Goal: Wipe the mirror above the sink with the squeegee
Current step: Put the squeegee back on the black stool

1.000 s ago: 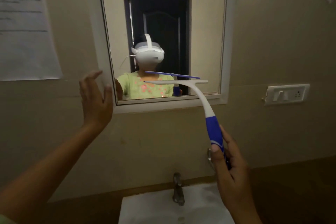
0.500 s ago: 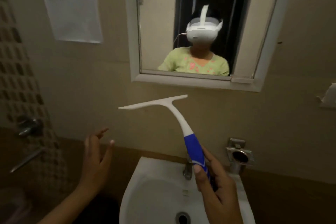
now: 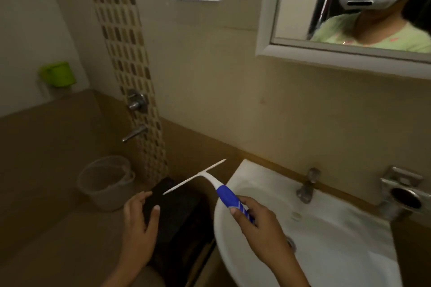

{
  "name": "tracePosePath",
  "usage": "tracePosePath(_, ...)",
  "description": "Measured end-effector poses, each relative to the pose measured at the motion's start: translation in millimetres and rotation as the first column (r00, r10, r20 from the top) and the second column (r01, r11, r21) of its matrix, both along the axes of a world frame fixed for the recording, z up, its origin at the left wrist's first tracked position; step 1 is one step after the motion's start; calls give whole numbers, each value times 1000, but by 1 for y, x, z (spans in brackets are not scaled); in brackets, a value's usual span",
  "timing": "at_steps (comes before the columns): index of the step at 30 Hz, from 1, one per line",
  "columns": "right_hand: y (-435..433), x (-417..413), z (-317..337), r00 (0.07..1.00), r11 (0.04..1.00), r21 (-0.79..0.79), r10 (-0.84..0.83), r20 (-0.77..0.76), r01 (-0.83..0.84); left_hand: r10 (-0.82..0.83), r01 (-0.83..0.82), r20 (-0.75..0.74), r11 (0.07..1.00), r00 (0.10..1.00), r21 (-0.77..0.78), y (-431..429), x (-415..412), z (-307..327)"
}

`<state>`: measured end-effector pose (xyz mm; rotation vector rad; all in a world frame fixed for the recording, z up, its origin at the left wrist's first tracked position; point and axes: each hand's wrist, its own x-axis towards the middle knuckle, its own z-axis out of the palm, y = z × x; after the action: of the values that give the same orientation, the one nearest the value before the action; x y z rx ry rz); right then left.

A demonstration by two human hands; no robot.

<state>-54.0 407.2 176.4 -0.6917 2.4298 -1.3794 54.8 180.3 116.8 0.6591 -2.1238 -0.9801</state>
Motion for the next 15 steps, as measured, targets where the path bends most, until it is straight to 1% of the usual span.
tracePosePath(1,-11,1,-6,1000,1000,17,16,16,-16,14,-14,12,1000,1000,-9,-4,5,-5)
tracePosePath(5,-57,2,-26,991,999,28,42,125,-46,41,-45,70,997,997,63,-25,18,-21)
tracePosePath(10,-128,-4,-59,940,998,5,56,337,-61,74,-93,142,986,987,136,-75,21,-45)
tracePosePath(12,-154,-8,-76,924,997,17,66,377,-78,78,-108,182,982,980,156,-97,18,-57)
tracePosePath(15,-189,-15,-102,914,989,88,73,399,-117,73,-118,236,975,969,186,-129,9,-72)
